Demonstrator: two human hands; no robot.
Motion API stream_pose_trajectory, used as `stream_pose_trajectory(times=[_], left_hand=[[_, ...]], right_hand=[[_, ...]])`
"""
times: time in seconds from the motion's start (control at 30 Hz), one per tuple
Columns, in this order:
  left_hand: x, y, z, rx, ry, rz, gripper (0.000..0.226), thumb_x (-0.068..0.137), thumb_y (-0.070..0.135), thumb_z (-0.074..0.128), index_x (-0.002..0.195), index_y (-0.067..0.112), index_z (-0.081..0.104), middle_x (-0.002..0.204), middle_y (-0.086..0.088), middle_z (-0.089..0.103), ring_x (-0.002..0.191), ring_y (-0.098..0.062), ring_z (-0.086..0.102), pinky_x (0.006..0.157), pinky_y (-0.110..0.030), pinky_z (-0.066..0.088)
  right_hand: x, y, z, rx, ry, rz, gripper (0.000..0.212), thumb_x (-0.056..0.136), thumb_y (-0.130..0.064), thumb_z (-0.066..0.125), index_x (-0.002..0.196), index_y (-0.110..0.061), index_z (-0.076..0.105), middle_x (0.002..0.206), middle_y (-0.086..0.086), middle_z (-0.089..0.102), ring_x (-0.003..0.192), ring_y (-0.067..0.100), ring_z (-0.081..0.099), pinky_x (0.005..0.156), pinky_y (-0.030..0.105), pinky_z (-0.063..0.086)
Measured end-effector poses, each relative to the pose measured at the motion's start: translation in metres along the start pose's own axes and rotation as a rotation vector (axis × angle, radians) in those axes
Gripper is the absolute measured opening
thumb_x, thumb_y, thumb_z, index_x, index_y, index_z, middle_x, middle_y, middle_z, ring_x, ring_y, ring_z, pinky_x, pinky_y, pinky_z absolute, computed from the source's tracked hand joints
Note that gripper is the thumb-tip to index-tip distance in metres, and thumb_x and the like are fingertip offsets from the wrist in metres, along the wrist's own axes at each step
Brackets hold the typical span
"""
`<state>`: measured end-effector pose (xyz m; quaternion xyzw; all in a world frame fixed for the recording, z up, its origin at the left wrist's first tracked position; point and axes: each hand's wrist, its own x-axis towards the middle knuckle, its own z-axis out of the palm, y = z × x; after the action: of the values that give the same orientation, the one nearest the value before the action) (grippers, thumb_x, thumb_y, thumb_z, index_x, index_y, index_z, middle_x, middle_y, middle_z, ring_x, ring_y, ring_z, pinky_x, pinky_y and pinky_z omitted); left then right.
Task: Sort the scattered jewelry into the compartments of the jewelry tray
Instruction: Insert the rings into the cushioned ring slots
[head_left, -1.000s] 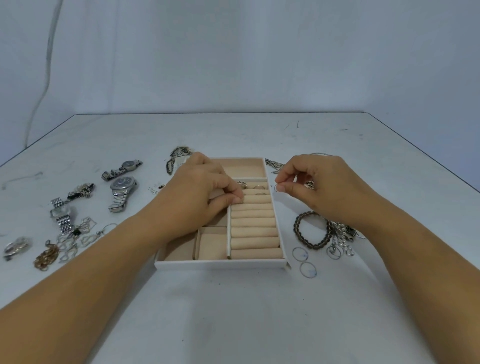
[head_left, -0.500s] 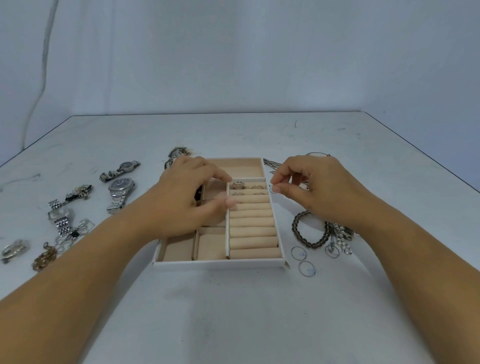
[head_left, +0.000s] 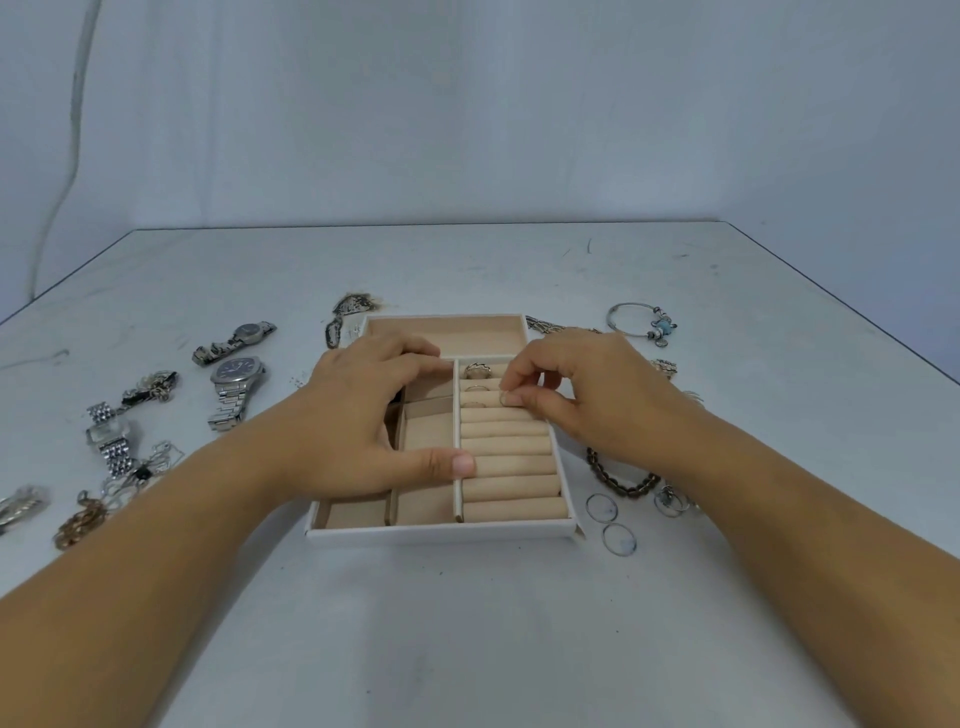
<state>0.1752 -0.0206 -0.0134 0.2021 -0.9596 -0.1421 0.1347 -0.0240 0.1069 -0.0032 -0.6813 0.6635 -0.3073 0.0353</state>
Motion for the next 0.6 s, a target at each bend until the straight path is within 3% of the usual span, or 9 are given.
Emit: stream_pose_trajectory(times=[0.17,0.3,0.6], left_hand=[[0.0000,0.0010,-0.0006,0.015,-0.006,0.011,0.101,0.059,0.089,0.045,0.140,0.028,0.039,0.136,0.019,0.036,0.125,0.000,0.032,0.110,-0.038,0.028],[-0.0005,0.0002,0.0006,0.028,-0.031,-0.022,0.112,0.057,0.092,0.041,0.146,0.026,0.026,0.142,0.017,0.031,0.128,-0.003,0.028,0.111,-0.032,0.023],[0.0002,0.0005,-0.0006,0.048,-0.045,0.001,0.105,0.060,0.088,0.041,0.143,0.025,0.034,0.134,0.017,0.033,0.119,-0.001,0.029,0.103,-0.026,0.024]], right_hand=[[0.0003,-0.0005,-0.0009,-0.047,-0.022,0.002,0.006,0.084,-0.023,0.067,0.088,-0.022,0.071,0.080,-0.017,0.062,0.082,0.000,0.053,0.073,0.011,0.039],[0.0006,-0.0003,-0.0012,-0.053,-0.033,0.009,0.007,0.084,-0.024,0.066,0.089,-0.022,0.071,0.080,-0.019,0.061,0.082,0.000,0.053,0.074,0.013,0.041],[-0.0018,-0.0003,-0.0039,-0.046,-0.084,0.046,0.008,0.085,-0.026,0.065,0.090,-0.028,0.071,0.090,-0.012,0.062,0.085,0.002,0.053,0.076,0.012,0.041]])
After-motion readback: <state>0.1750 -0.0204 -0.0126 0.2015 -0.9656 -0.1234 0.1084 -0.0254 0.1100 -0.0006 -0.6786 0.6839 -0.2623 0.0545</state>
